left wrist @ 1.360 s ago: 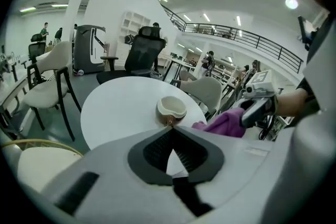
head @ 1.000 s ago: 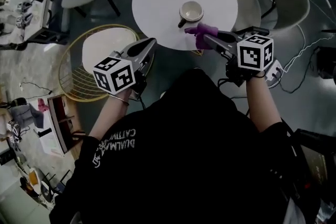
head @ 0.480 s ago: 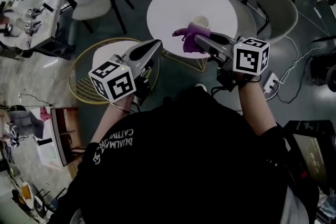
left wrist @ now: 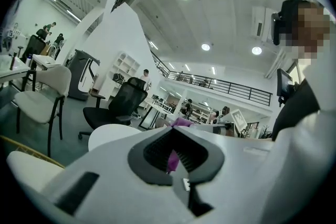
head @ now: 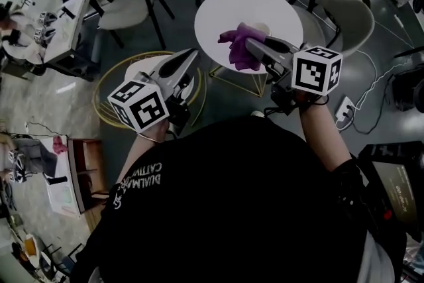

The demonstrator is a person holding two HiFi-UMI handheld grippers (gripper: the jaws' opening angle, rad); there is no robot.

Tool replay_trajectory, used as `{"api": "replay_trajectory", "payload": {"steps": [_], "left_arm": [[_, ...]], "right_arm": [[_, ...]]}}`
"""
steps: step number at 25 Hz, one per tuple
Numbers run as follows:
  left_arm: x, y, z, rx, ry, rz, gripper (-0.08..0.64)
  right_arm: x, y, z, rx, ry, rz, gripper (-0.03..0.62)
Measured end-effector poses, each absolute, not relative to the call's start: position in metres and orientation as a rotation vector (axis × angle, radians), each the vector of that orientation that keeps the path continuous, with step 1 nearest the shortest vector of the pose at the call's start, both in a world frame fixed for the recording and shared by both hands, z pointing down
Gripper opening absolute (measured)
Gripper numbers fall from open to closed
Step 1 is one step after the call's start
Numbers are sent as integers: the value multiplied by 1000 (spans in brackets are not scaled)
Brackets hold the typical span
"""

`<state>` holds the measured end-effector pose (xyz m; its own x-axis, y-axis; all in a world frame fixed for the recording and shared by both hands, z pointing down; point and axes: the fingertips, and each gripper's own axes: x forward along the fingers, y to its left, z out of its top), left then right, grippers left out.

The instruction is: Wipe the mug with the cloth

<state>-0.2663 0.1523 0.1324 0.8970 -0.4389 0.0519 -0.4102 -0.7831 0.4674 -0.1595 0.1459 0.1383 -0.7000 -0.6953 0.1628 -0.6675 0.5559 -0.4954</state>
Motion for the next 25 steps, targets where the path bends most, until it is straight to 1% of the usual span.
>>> {"api": "replay_trajectory", "payload": {"steps": [4,15,25], "left_arm": [[-275,151,130,2573,-627,-120,2],[-278,167,149,2567,-632,-62,2],[-273,171,156,2561,-613,-51,2]], "right_arm": [[-155,149,140,-1247,2707,-819,37],[-149,170,169,-1306,2655,-910,37],[-147,175,171,-1295,2641,-930,37]]}}
